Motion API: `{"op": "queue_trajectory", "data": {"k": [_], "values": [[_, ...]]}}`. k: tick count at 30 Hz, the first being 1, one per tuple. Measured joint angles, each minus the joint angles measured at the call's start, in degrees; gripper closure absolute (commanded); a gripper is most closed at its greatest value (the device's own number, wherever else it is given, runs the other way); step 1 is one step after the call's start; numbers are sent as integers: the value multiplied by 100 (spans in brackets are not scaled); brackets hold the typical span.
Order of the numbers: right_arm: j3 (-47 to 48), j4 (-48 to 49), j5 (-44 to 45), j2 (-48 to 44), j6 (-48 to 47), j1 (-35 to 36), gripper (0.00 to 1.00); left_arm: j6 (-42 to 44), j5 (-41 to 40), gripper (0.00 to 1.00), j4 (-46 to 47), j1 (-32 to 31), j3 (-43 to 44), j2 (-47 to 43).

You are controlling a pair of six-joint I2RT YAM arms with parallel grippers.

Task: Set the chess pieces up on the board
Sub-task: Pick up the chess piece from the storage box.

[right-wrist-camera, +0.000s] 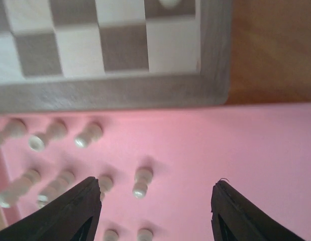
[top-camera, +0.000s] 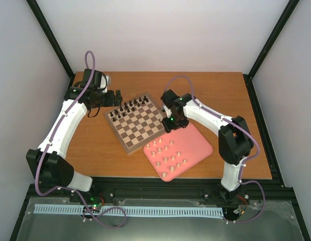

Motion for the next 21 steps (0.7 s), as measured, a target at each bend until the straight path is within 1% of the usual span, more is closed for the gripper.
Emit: {"op": "queue_trajectory", "data": {"k": [3, 5, 8, 11, 19, 21], "values": [[-551, 146, -146, -22, 63, 2, 46, 0, 4, 0, 0, 0, 0, 20], [-748, 190, -243, 37, 74, 4, 47, -2, 7, 0, 0, 0, 0, 48], [-855, 291, -365, 116, 90, 15, 49, -2, 13, 0, 0, 0, 0, 81], [-896, 422, -448, 133, 90, 44, 53, -2, 17, 0, 0, 0, -2, 92], [-1279, 625, -549, 140, 138, 116, 55, 0, 15, 0, 0, 0, -2, 92], [-1366, 632, -562, 140, 164, 136, 58, 0, 15, 0, 0, 0, -2, 92]]}}
